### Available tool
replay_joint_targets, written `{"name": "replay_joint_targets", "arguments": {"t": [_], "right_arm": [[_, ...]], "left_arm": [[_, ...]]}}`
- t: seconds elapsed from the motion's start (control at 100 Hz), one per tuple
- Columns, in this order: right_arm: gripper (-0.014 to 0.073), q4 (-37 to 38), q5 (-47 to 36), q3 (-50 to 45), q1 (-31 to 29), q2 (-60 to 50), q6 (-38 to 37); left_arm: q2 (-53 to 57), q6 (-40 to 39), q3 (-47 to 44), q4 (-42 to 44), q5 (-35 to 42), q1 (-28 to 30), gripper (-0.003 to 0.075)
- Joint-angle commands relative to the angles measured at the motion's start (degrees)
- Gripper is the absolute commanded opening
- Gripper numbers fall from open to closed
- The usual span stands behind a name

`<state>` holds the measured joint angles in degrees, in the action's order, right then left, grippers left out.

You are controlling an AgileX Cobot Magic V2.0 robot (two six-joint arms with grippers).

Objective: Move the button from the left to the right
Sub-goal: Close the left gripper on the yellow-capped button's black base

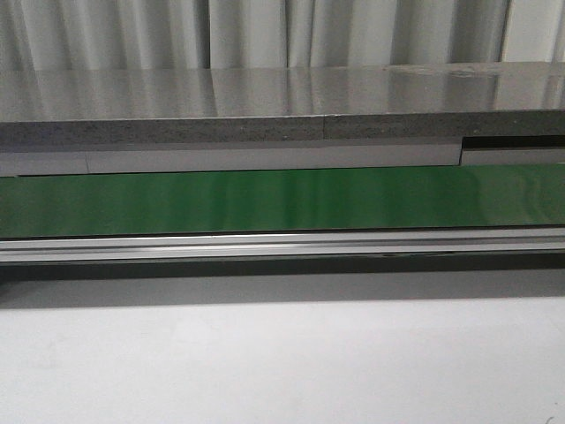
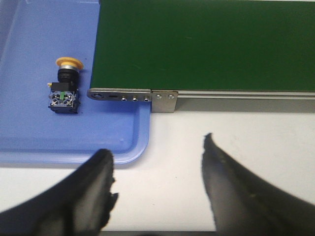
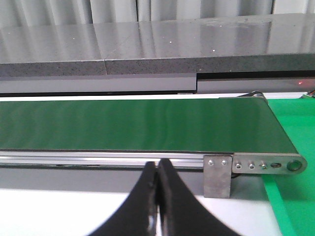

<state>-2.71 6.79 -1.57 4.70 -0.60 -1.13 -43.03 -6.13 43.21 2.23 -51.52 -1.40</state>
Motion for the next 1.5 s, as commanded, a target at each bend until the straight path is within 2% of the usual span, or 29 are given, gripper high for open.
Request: {"name": "replay_joint_targets", "arguments": {"t": [0.0,0.31,0.53,0.76,0.95,1.22,1.49], "right_arm": [[-0.0068,0.74,-4.68,0.97,-0.04,-1.09,0.09],[-0.0068,0.74,-4.68,0.97,-0.04,-1.09,0.09],[-0.0068,0.74,-4.68,0.97,-0.04,-1.09,0.09],[-0.0068,0.74,-4.68,0.97,-0.04,-1.09,0.09],[-0.0068,0.74,-4.68,0.97,-0.04,-1.09,0.09],[-0.0068,0.74,-4.68,0.97,-0.04,-1.09,0.09],[-0.0068,0.74,-4.68,0.97,-0.04,-1.09,0.09]], "left_arm": [[-0.06,-0.2,2.19,-0.17,2.72,-0.24,0.0566],[-3.98,-0.2,5.56,2.96,1.81,1.2,0.0572],[-15.02,1.02,11.98,4.91,2.76,9.65,0.0572],[-28.83,7.54,19.67,-3.82,4.71,17.64,0.0572],[-39.27,8.48,26.04,-4.5,4.2,22.0,0.0571],[-49.71,8.81,30.73,-5.28,3.76,23.87,0.057],[-56.6,8.9,30.93,-5.28,4.14,23.87,0.057]]}}
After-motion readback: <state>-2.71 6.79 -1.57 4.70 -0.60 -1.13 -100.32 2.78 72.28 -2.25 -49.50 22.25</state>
